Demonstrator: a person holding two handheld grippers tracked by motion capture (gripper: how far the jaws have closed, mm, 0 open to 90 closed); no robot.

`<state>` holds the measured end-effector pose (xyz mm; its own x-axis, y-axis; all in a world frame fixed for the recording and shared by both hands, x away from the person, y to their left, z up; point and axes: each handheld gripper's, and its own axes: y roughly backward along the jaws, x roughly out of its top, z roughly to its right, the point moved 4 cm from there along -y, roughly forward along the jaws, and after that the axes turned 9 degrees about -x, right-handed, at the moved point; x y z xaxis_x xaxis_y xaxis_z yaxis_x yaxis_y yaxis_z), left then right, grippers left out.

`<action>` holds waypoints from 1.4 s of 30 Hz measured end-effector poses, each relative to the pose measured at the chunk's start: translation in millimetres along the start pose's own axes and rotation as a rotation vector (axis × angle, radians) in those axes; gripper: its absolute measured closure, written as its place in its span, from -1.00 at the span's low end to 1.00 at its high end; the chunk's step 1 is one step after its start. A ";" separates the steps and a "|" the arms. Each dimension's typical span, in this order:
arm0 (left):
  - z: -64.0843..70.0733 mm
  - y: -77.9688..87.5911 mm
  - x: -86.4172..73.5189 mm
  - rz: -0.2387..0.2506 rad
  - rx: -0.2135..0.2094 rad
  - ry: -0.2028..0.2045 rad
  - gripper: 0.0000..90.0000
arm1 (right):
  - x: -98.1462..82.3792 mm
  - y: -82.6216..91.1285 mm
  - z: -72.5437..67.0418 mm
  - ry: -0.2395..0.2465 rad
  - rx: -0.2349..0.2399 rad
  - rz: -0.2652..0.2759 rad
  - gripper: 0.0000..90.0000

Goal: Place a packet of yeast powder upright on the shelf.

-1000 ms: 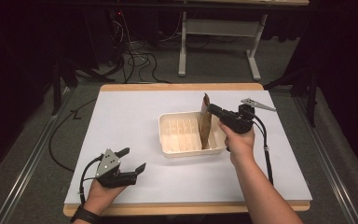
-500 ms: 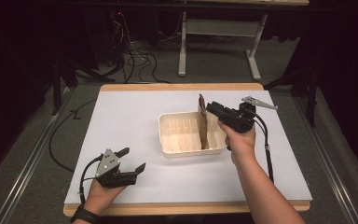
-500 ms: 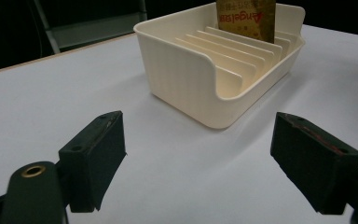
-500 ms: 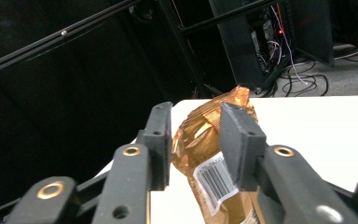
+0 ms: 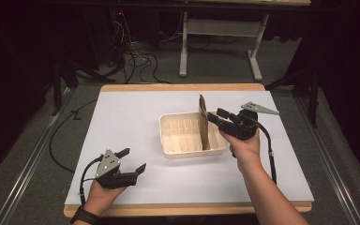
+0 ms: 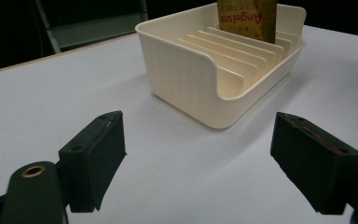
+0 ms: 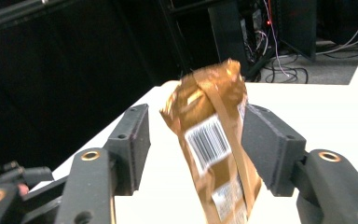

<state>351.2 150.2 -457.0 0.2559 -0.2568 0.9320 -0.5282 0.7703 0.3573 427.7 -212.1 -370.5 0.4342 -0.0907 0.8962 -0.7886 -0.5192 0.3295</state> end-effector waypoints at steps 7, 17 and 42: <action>0.4 -0.3 -0.2 -0.003 0.002 -0.001 -0.60 | -18.5 20.0 5.2 0.086 -0.047 -0.023 -0.25; 0.3 -1.9 -1.4 -0.010 0.003 0.002 -0.60 | -62.0 68.7 35.4 0.127 -0.139 -0.052 -0.27; 3.3 -10.5 -3.8 -0.037 -0.007 -0.007 -0.60 | -111.9 108.5 101.9 0.084 -0.308 -0.080 -0.29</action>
<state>353.0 141.2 -464.0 0.2699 -0.2892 0.9184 -0.5127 0.7642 0.3913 337.9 -344.9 -465.2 0.4725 0.0173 0.8811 -0.8537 -0.2392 0.4625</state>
